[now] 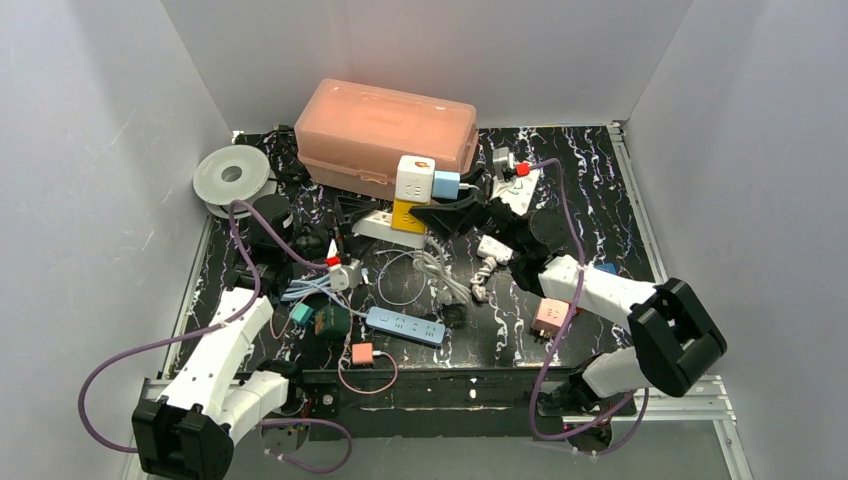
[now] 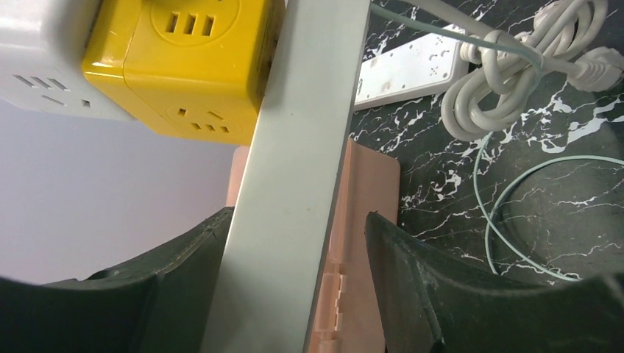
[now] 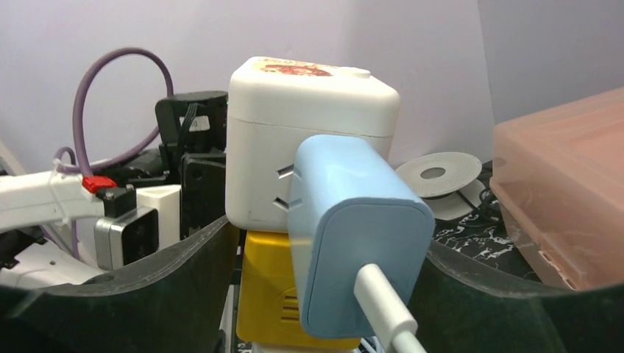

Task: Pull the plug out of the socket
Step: Remove the plug from the socket.

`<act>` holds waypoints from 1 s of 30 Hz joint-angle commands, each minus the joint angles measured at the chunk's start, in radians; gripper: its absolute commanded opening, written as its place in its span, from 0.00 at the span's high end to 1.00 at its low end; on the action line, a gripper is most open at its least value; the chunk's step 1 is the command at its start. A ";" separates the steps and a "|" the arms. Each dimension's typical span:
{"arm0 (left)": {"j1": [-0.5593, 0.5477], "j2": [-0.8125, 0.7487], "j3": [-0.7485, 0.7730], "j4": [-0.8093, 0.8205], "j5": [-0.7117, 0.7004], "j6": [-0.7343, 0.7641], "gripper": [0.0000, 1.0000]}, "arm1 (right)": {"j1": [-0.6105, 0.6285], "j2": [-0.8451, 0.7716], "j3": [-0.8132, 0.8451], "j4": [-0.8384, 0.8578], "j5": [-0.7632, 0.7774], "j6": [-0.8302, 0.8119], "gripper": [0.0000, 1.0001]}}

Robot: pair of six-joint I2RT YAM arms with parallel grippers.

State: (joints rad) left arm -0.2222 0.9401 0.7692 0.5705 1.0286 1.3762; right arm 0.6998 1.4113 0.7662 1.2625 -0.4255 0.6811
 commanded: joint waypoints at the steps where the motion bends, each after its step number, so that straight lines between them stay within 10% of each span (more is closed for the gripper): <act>1: 0.005 -0.015 0.090 -0.125 -0.002 0.028 1.00 | 0.056 -0.129 -0.001 0.023 0.007 -0.123 0.99; 4: 0.005 -0.032 0.090 -0.218 0.024 0.109 0.93 | 0.088 -0.137 -0.024 -0.015 0.012 -0.165 0.99; 9: 0.006 -0.046 0.087 -0.367 0.054 0.314 0.43 | 0.123 -0.158 -0.031 -0.106 0.032 -0.235 0.99; 20: -0.009 0.000 0.096 -0.564 0.068 0.667 0.26 | 0.125 -0.185 -0.042 -0.150 0.070 -0.255 0.99; 23: -0.032 0.006 0.084 -0.565 0.042 0.694 0.36 | 0.125 -0.180 -0.042 -0.149 0.071 -0.242 0.99; 28: -0.063 0.007 0.085 -0.548 -0.023 0.681 0.94 | 0.125 -0.181 -0.033 -0.192 0.083 -0.238 0.99; 30: -0.068 0.005 0.047 -0.414 -0.032 0.591 1.00 | 0.126 -0.181 -0.034 -0.198 0.095 -0.239 0.99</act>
State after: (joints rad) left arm -0.2600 0.9489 0.8474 0.0566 0.9779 2.0071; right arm 0.8177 1.2781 0.7044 0.9684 -0.3492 0.4332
